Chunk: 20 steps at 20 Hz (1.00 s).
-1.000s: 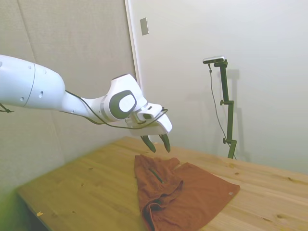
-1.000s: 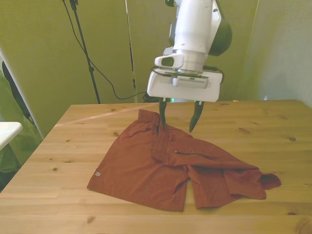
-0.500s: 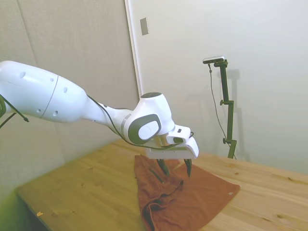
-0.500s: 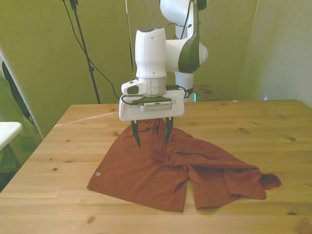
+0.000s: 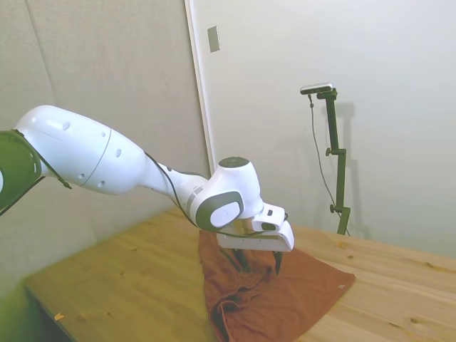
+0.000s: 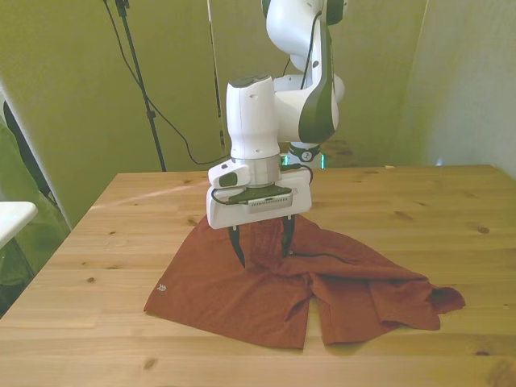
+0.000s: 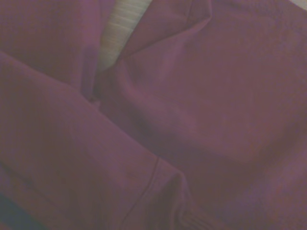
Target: Unfold the shorts
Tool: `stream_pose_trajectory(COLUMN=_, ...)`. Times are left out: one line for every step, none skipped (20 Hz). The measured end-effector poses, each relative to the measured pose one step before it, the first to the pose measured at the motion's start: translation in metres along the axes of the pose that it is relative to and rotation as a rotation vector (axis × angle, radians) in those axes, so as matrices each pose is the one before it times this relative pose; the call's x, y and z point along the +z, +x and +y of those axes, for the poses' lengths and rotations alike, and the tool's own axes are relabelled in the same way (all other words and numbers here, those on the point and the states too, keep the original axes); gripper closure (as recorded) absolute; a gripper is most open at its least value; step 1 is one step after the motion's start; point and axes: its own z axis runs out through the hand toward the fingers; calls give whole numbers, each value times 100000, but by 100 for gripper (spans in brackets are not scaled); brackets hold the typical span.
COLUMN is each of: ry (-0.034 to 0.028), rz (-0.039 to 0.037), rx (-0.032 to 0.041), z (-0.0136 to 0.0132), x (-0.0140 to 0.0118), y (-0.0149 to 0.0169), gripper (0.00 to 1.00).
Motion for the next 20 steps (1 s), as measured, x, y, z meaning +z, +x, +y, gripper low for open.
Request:
stream_pose_trajectory(ry=50, rz=-54, rx=-29, z=-57, x=149, y=94, gripper=100)
stream_pose_trajectory(ry=113, rz=-110, rx=79, z=-53, x=139, y=54, gripper=100)
stream_pose_trajectory(ry=187, rz=-119, rx=193, z=-48, x=146, y=59, gripper=100)
stream_pose_trajectory(ry=179, rz=-84, rx=119, z=-71, x=109, y=45, gripper=100)
stream_pose_trajectory(ry=249, rz=-128, rx=276, z=-43, x=117, y=29, gripper=100)
stream_pose_trajectory(ry=218, rz=-83, rx=190, z=-57, x=81, y=47, gripper=100)
stream_pose_trajectory(ry=66, rz=4, rx=-77, z=-94, x=27, y=131, gripper=100)
stream_pose_trajectory(ry=3, rz=-139, rx=-63, z=-74, x=49, y=166, gripper=100)
stream_pose_trajectory(ry=-47, rz=-414, rx=-56, z=-58, x=91, y=132, gripper=100)
stream_pose_trajectory(ry=-20, rz=-315, rx=-64, z=-71, x=32, y=160, gripper=100)
stream_pose_trajectory(ry=6, rz=-380, rx=-40, z=-87, x=-36, y=183, gripper=100)
stream_pose_trajectory(ry=-15, rz=-489, rx=-70, z=-77, x=-10, y=177, gripper=100)
stream_pose_trajectory(ry=26, rz=-163, rx=-83, z=-101, x=-51, y=223, gripper=100)
stream_pose_trajectory(ry=-10, rz=-421, rx=-35, z=-66, x=-18, y=119, gripper=100)
stream_pose_trajectory(ry=48, rz=-210, rx=-47, z=-101, x=-30, y=99, gripper=100)
stream_pose_trajectory(ry=94, rz=-286, rx=-35, z=-143, x=-81, y=81, gripper=100)
stream_pose_trajectory(ry=85, rz=-425, rx=-49, z=-148, x=-83, y=88, gripper=100)
stream_pose_trajectory(ry=96, rz=27, rx=-20, z=-122, x=-59, y=96, gripper=100)
stream_pose_trajectory(ry=82, rz=-14, rx=42, z=-104, x=-49, y=60, gripper=100)
stream_pose_trajectory(ry=56, rz=-126, rx=220, z=-79, x=-56, y=28, gripper=100)
